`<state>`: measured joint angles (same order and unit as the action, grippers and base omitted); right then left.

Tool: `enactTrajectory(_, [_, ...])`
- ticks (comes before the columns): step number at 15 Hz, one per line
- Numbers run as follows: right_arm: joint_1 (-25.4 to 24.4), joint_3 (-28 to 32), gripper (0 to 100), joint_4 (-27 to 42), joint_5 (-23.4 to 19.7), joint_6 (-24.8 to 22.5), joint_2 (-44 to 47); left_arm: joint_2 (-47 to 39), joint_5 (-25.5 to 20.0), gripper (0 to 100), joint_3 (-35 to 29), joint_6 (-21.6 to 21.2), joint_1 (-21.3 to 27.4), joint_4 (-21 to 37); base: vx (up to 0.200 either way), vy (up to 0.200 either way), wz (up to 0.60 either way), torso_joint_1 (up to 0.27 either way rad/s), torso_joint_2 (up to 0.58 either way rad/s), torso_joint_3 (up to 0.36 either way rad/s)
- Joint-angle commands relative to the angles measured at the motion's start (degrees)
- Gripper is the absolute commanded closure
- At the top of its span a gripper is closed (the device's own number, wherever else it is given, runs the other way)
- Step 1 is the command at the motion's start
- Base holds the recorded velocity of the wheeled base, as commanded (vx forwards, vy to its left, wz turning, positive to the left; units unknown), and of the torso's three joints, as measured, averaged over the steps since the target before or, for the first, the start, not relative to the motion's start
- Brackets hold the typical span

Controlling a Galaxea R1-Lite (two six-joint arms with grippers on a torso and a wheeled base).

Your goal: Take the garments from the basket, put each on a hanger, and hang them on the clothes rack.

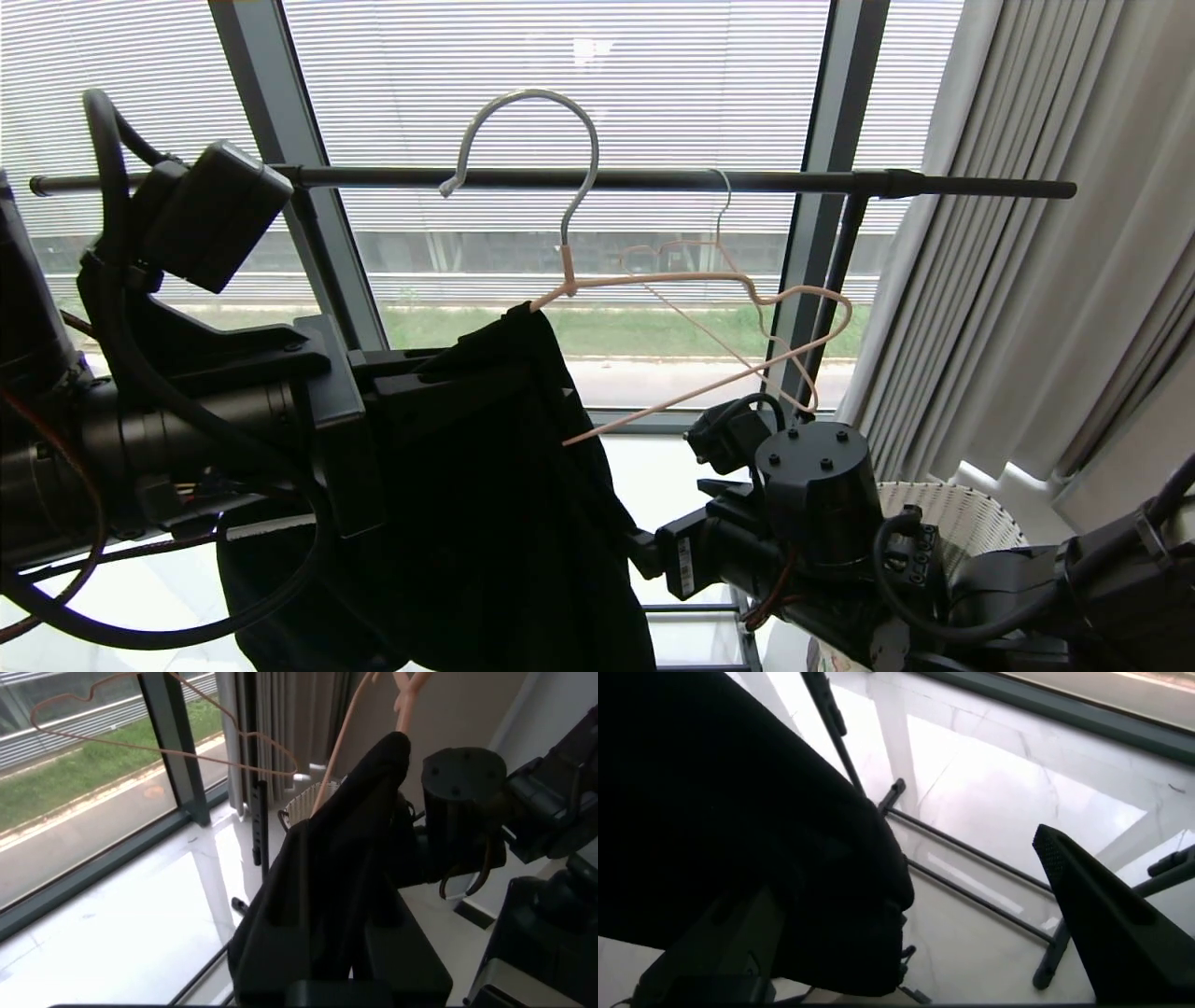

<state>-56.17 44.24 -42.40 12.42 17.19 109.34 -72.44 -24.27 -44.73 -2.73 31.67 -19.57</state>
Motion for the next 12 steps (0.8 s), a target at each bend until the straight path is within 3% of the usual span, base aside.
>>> enactTrajectory(1, [0.7,-0.1,100,-0.1,0.2,-0.4,0.1,0.0,-0.1,100,0.1,0.0,0.0,0.0,0.0,0.0,0.0,0.0,0.0,0.0])
enactTrajectory(6, [4.5,-0.1,100,-0.1,2.1,-1.8,-1.3,-0.1,0.1,100,0.6,0.0,-0.6,0.0,0.0,0.0,0.0,0.0,0.0,0.0])
enactTrajectory(12, [15.7,0.1,100,-0.1,2.8,-1.8,-7.9,0.0,2.7,100,1.9,0.0,-4.4,-0.1,0.0,0.0,0.0,0.0,0.0,0.0])
